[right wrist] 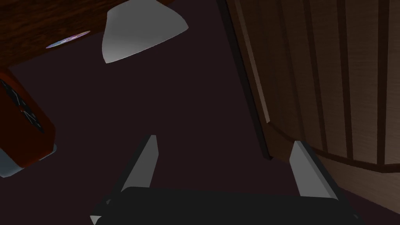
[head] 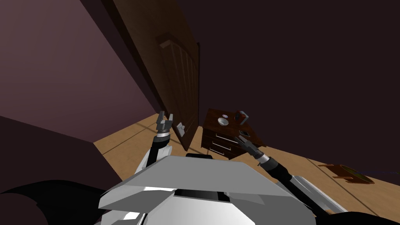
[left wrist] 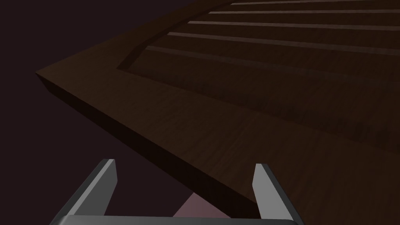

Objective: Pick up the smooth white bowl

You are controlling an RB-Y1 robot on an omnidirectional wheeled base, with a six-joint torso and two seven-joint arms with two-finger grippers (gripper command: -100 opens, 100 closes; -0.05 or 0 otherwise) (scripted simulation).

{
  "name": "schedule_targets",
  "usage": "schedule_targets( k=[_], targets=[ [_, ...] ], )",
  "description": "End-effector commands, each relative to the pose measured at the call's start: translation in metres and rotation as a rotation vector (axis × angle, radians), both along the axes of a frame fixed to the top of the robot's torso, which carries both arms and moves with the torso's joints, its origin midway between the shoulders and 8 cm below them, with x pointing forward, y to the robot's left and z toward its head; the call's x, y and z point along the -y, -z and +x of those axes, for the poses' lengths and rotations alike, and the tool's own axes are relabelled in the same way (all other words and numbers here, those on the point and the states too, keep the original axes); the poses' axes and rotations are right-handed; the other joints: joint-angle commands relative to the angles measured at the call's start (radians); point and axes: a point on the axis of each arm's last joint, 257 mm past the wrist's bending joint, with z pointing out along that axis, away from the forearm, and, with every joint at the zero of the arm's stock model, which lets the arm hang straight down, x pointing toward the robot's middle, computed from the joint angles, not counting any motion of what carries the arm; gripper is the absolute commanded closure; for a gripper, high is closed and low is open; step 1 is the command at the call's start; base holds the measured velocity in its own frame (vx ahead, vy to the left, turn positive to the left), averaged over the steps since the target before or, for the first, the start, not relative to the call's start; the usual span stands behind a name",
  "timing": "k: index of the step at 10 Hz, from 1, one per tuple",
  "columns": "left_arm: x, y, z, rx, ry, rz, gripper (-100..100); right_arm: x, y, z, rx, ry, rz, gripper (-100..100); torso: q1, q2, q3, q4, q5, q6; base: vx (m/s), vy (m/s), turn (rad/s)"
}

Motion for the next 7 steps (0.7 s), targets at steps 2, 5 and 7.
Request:
schedule_targets(
  k=[2,5,7],
  targets=[
    [0.000,0.000,0.000,0.000,0.000,0.000,0,0.024,0.026,-0.007,-0.060,-0.013,-0.140,-100,-0.001,0.000,0.000,0.000,0.000,0.000,0.013,0.072,0.012],
    [0.000,0.000,0.000,0.000,0.000,0.000,0,0.046,0.041,-0.012,-0.107,-0.025,-0.242,-100,0.002,-0.003,-0.002,-0.001,0.000,0.000,0.029,0.089,0.017],
    [0.000,0.000,0.000,0.000,0.000,0.000,0,0.067,0.054,-0.017,-0.148,-0.037,-0.337,-100,-0.001,-0.001,-0.001,0.000,0.000,0.000,0.011,0.067,0.037]
  ],
)
